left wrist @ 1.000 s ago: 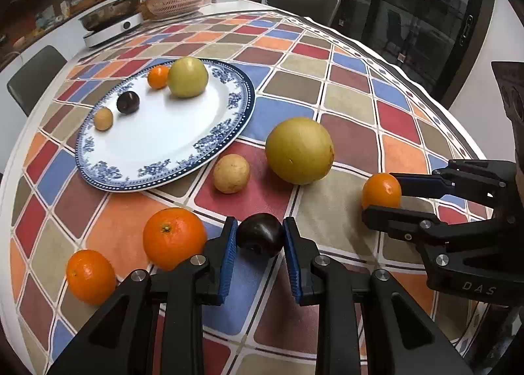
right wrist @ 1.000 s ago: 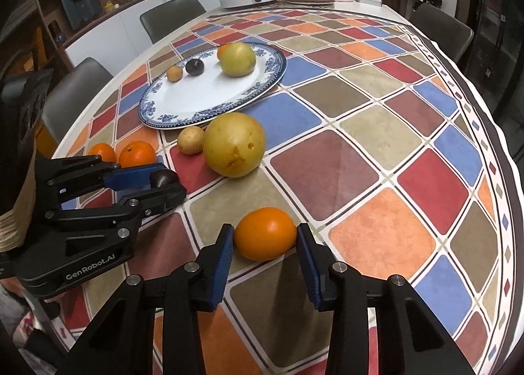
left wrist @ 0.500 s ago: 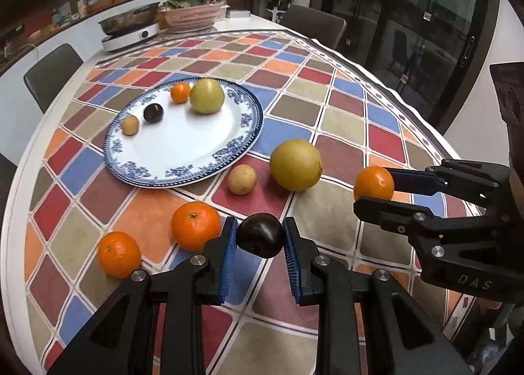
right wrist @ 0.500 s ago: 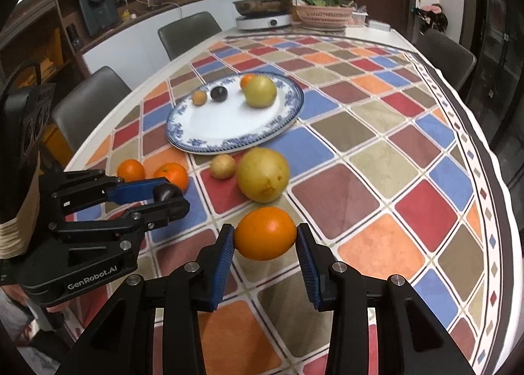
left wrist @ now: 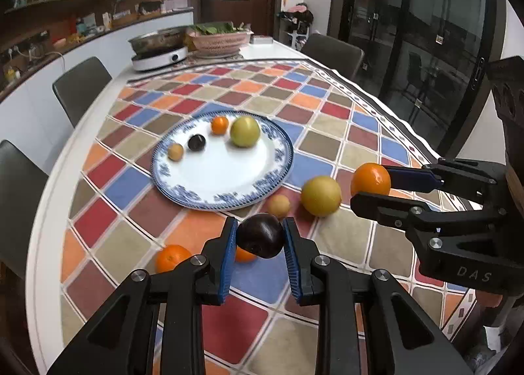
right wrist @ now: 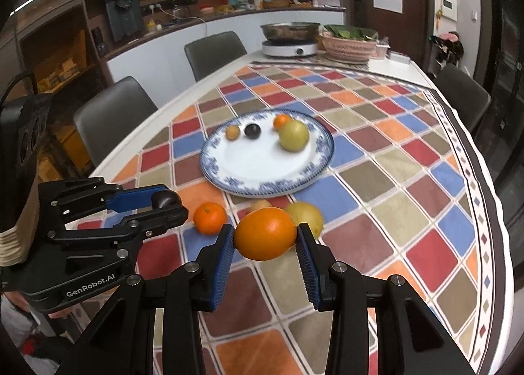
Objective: Organize fruits
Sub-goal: 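Close the left tool on the dark plum while the right tool closes on the orange, then carry the plum to the plate with the left tool while the right carries the orange there, then open both tools to release the plum and orange on the plate, then reach the left tool to an orange while the right tool reaches another orange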
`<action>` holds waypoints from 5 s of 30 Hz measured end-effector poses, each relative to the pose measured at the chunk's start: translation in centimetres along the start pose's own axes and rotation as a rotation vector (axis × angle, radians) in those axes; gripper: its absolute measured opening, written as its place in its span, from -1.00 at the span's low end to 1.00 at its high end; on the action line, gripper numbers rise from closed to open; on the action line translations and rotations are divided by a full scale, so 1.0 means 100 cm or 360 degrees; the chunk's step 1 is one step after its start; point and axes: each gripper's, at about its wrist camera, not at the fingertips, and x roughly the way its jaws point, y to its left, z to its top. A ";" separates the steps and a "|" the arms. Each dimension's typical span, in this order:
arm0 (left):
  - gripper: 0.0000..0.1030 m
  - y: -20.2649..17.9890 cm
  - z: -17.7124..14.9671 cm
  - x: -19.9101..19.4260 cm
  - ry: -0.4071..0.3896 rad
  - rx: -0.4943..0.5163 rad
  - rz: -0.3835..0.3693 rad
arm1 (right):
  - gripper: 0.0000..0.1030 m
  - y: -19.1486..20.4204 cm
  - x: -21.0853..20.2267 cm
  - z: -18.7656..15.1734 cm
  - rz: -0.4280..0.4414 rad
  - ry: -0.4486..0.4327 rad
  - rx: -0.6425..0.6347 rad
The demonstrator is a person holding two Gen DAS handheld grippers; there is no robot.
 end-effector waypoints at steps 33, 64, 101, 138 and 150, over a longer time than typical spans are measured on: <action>-0.45 0.078 0.070 0.048 -0.0001 0.0004 0.0092 | -0.23 0.002 0.097 0.102 0.0142 0.0175 -0.0047; -0.33 0.107 0.077 0.109 0.0196 -0.0052 0.0108 | -0.07 -0.012 0.163 0.117 0.0107 0.0293 0.0058; 0.40 0.068 0.011 -0.047 -0.0145 -0.0051 0.0326 | 0.11 0.055 0.024 0.059 0.0068 -0.0070 -0.0133; 0.33 0.083 -0.057 0.042 0.0098 0.0116 0.0040 | 0.09 0.071 0.104 -0.005 0.0019 0.0270 -0.0252; 0.00 0.085 -0.051 0.065 0.0155 0.0062 -0.0014 | -0.11 0.066 0.123 -0.002 0.0077 0.0323 -0.0226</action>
